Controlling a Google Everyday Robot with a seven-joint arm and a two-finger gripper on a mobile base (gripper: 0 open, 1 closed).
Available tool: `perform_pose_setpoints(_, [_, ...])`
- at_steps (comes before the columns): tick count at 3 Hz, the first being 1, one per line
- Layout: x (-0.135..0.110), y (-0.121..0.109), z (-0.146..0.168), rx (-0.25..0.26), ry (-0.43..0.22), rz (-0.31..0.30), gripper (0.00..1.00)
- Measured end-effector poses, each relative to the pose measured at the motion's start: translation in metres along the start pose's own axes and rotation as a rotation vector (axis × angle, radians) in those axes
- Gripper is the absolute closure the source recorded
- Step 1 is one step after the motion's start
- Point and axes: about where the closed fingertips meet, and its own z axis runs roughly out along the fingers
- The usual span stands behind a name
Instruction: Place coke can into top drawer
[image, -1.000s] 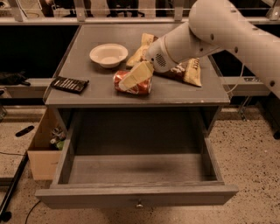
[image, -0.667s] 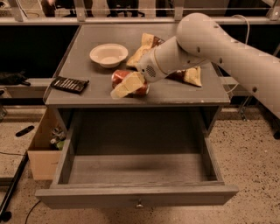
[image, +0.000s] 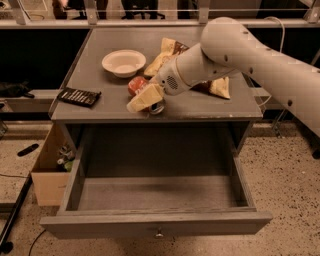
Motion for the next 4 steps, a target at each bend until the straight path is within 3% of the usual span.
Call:
perform_pose_setpoints(2, [0.0000,0.0000,0.0001,0.000,0.000,0.000,0.66])
perform_pose_setpoints(3, [0.0000,0.0001,0.0001,0.000,0.000,0.000,0.96])
perform_pose_setpoints(4, [0.0000,0.0001,0.0001,0.000,0.000,0.000,1.00])
